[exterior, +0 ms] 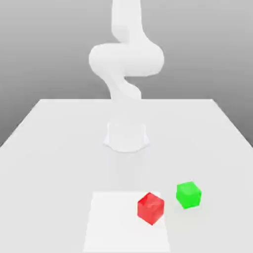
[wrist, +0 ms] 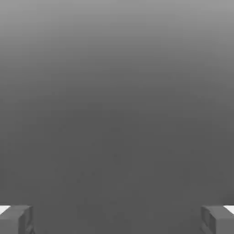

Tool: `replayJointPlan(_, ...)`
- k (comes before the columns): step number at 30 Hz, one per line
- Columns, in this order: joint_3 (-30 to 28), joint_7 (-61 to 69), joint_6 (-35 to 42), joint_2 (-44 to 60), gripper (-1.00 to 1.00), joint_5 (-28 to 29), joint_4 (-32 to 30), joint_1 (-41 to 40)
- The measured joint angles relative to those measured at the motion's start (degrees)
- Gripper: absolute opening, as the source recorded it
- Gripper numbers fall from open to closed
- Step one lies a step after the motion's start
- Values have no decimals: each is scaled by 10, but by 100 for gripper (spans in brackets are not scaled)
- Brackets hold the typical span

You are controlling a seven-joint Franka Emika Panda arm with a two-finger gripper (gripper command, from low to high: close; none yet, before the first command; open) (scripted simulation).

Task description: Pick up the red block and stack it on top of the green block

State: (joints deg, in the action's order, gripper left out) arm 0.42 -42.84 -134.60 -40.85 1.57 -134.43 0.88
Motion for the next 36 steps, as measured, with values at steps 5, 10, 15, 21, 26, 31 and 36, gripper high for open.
replayJointPlan(5, 2, 70, -61, 111, 0, 29, -57, 19)
replayJointPlan(10, -4, 145, -120, 216, 0, 44, -111, 40)
replayJointPlan(15, -13, 236, -179, 320, 0, 36, -166, 63)
replayJointPlan(21, -3, 357, -256, 441, 0, -12, -218, 83)
replayJointPlan(26, -2, 365, -343, 544, 0, -15, -208, 81)
replayJointPlan(31, -2, 364, -353, 557, -100, -14, -207, 82)
replayJointPlan(36, 0, 365, -326, 525, -100, -15, -211, 80)
